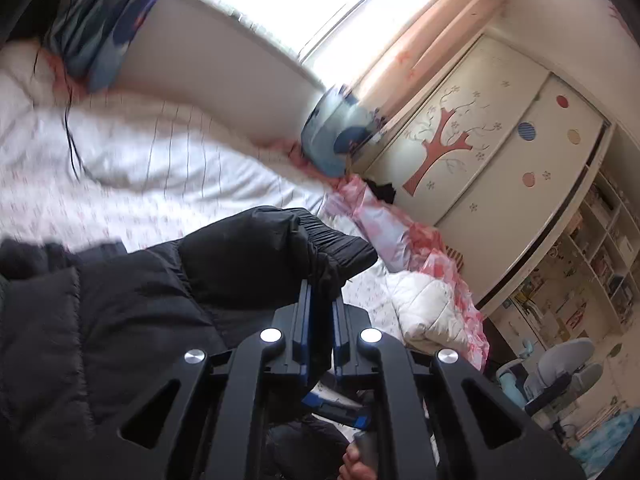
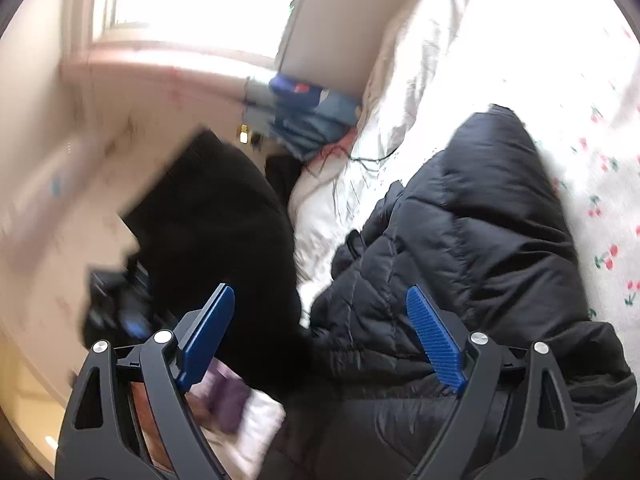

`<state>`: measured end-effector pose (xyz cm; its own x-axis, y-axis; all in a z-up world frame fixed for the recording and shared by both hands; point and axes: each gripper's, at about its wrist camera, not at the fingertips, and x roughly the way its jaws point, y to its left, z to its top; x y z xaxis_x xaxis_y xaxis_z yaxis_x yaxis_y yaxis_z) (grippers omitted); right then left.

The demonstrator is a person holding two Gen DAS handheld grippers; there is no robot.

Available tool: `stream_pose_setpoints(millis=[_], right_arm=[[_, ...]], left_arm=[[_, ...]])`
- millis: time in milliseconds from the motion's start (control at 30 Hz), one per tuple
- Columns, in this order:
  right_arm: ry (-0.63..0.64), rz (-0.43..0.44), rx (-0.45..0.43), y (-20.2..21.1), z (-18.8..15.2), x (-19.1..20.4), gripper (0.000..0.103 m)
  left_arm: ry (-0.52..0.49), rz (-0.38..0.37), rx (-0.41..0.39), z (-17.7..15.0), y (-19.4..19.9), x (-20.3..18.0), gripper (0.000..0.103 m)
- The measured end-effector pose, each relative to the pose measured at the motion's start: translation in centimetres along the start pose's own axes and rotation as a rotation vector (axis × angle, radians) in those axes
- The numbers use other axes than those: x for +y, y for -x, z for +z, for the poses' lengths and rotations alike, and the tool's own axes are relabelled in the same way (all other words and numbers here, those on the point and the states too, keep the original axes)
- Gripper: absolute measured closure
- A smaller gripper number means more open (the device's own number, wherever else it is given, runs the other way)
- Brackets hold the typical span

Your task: Fold large clothes

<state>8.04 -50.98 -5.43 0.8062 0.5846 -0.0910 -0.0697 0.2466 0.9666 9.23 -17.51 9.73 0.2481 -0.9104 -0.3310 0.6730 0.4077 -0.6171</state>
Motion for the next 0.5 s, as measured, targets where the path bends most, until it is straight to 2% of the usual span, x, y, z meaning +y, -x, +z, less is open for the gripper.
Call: stream_pose_setpoints(millis=[100,233,333,400,467,500], right_arm=[[-0.096,0.052,-0.035,0.9,0.8,-1.7,0.018],[-0.153,0.083,-0.052,1.4,1.1,-3.1,0.017],[-0.164,0.082,-0.030,1.1,1.3,-3.4,0.016],[-0.166,0.071,-0.012,0.5,1.3,-3.4,0.015],[-0.159,0.048,0.009,-0.2,1.2,-3.4,0.015],[-0.156,0.039,0.016,-0.5,1.0,-3.5,0.014]], left_arm=[[0.045,-0.004,0.042,-1.9,-2.9,1.8,0.093],[0.107,-0.006,0.125,-5.2,-6.8,4.4,0.093],[0.149,0.024,0.230,-7.7,-9.6,5.9,0.091],[0.165,0.046,0.292,-8.9,-10.6,6.3,0.078],[0.140,0.077,0.310,-9.4,-10.1,5.8,0.048],[0.114,0.099,0.303,-9.4,-9.7,5.2,0.044]])
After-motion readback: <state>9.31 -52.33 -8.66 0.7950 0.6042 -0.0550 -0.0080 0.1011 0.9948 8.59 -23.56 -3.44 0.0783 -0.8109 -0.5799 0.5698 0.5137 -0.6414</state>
